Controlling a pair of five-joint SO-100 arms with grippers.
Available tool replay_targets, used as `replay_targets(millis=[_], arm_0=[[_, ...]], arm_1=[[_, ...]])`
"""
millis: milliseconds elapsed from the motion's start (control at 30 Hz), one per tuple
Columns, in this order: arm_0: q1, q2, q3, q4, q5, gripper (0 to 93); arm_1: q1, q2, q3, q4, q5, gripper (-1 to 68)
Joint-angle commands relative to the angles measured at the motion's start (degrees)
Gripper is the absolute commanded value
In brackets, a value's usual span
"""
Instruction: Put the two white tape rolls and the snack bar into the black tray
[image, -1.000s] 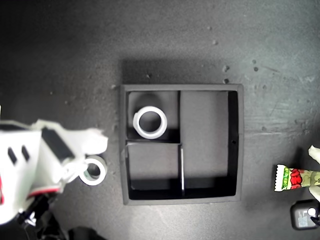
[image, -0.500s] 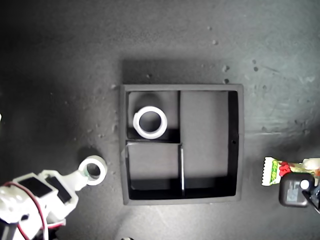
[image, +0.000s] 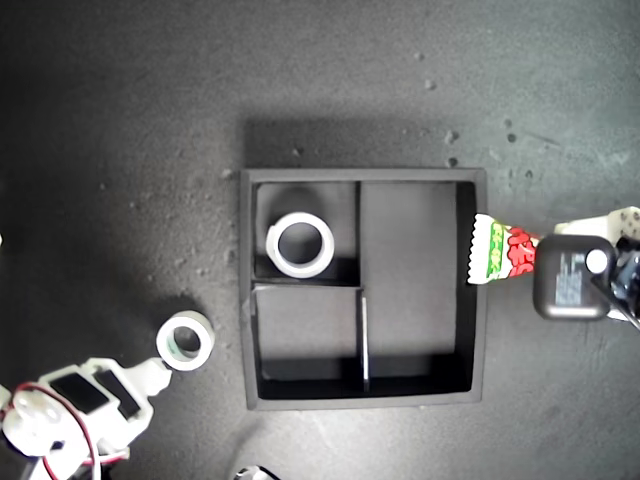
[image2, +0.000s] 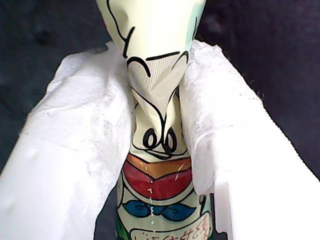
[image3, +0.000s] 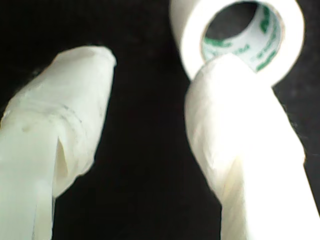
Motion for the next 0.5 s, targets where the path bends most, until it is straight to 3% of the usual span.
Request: replay_targets(millis=[0, 100, 200, 333, 467], arm_0=[[-0.79, -0.79, 0.0, -2.29, 1.14, 11.6], [-1.58, -2.9, 0.97, -4.31, 0.79, 11.7], [-2.55, -4.48, 2.46, -5.89, 0.26, 11.9], [-3.96, -3.78, 7.56, -10.02, -1.05, 11.9], [-4.48, -1.67, 12.3, -14.77, -1.32, 11.9]], arm_1=[[1.49, 0.79, -8.09, -3.87, -24.96, -0.5], [-0.7, -2.64, -15.64, -3.87, -41.22, -0.5], [-2.9, -12.3, -28.3, 2.11, -53.53, -0.5], [-4.39, -26.46, -46.32, 11.69, -60.56, -0.4], [-4.57, -29.88, -49.83, 13.18, -62.67, -0.4]])
